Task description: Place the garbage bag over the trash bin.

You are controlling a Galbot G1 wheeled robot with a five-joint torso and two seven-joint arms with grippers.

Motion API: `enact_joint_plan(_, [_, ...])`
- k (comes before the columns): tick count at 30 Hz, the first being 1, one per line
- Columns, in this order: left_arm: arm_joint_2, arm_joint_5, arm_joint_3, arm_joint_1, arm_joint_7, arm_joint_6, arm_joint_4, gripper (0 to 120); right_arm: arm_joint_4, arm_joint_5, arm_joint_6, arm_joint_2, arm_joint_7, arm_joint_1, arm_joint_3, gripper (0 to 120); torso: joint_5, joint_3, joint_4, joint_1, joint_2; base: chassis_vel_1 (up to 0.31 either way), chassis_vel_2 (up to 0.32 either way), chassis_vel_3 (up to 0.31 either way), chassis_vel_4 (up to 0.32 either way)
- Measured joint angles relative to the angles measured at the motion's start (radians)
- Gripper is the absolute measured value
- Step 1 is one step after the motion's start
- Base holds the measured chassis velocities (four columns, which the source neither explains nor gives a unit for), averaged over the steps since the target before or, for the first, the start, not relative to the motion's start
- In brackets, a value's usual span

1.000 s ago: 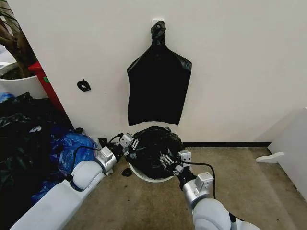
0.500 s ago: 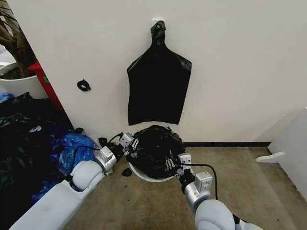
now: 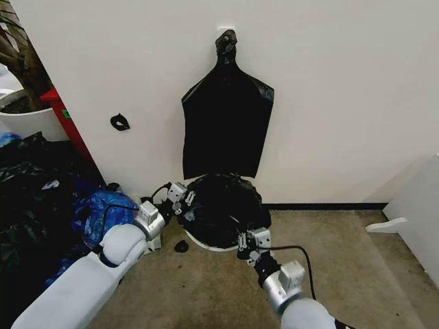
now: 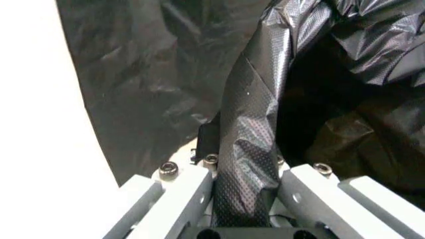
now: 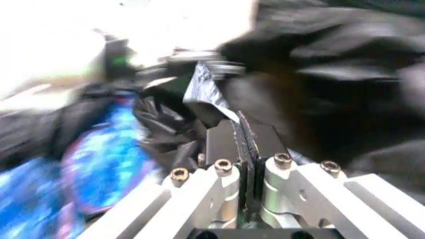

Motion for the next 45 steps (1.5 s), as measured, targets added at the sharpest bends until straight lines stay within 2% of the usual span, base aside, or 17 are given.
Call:
enact_joint_plan(1, [0.0,0.0,0.0,0.0,0.0,0.0,0.0,1,0.0,0.0,0.0,0.0,0.0,0.0,0.0,0,0.0,0.0,0.0,0.0,0.0,0.0,0.0,0.0,0.0])
enact_joint_plan(5, [-0.007,-0.098,0.001,-0.026,-0.037,0.08,-0.004,1,-0.164,-0.129,0.224,0.031,-0.244,-0.011,0.035,0,0.0001,0.0,-0.0002,0.0,0.0,0.0,0.0,0.0,0.0])
enact_joint_plan(7, [-0.008,-0.13,0.002,-0.034,-0.046,0.106,-0.004,1,-0.219,-0.175,0.266,0.051,-0.288,-0.009,0.045,0,0.0,0.0,-0.0001,0.0,0.0,0.0,0.0,0.0,0.0])
enact_joint_plan(17, [-0.009,-0.221,-0.008,-0.055,-0.054,0.2,-0.025,1,-0.4,-0.274,0.338,0.108,-0.333,0.061,0.102,0,-0.0001,0.0,0.0,0.0,0.0,0.0,0.0,0.0,0.0])
enact_joint_plan(24, [-0.004,-0.244,-0.029,-0.06,-0.061,0.238,-0.045,1,-0.583,-0.472,0.427,0.147,-0.344,0.121,0.252,0,0.0001,0.0,-0.0001,0.0,0.0,0.0,0.0,0.0,0.0])
enact_joint_plan(27, [-0.003,-0.243,-0.031,-0.056,-0.058,0.238,-0.051,1,-0.61,-0.484,0.431,0.148,-0.322,0.133,0.276,0,0.0,0.0,-0.0001,0.0,0.0,0.0,0.0,0.0,0.0])
enact_joint_plan(33, [-0.007,-0.225,-0.036,-0.047,-0.048,0.225,-0.054,1,-0.629,-0.337,0.406,0.138,-0.227,0.142,0.239,0,0.0,0.0,0.0001,0.0,0.0,0.0,0.0,0.0,0.0])
enact_joint_plan(36, [-0.014,-0.227,-0.037,-0.046,-0.046,0.202,-0.049,1,-0.615,-0.121,0.374,0.128,-0.219,0.116,0.185,0,0.0001,0.0,0.0,0.0,0.0,0.0,0.0,0.0,0.0])
enact_joint_plan(38, [-0.015,-0.229,-0.038,-0.047,-0.043,0.193,-0.047,1,-0.608,-0.072,0.364,0.125,-0.222,0.102,0.173,1,0.0001,0.0,0.0,0.0,0.0,0.0,0.0,0.0,0.0])
enact_joint_plan(39, [-0.016,-0.229,-0.038,-0.048,-0.04,0.184,-0.046,1,-0.598,-0.025,0.351,0.118,-0.23,0.081,0.16,7,0.0002,0.0,-0.0002,0.0,0.0,0.0,0.0,0.0,0.0])
enact_joint_plan(40, [-0.016,-0.229,-0.038,-0.048,-0.04,0.184,-0.046,1,-0.598,-0.025,0.351,0.118,-0.23,0.081,0.16,7,0.0002,0.0,-0.0002,0.0,0.0,0.0,0.0,0.0,0.0])
enact_joint_plan(43, [-0.013,-0.224,-0.039,-0.049,-0.035,0.161,-0.042,1,-0.567,0.007,0.346,0.102,-0.248,0.039,0.148,19,0.0003,0.0,-0.0003,0.0,0.0,0.0,0.0,0.0,0.0])
enact_joint_plan(45, [-0.008,-0.209,-0.04,-0.046,-0.031,0.143,-0.036,1,-0.549,0.004,0.394,0.084,-0.323,0.02,0.17,30,0.0002,0.0,-0.0001,0.0,0.0,0.0,0.0,0.0,0.0])
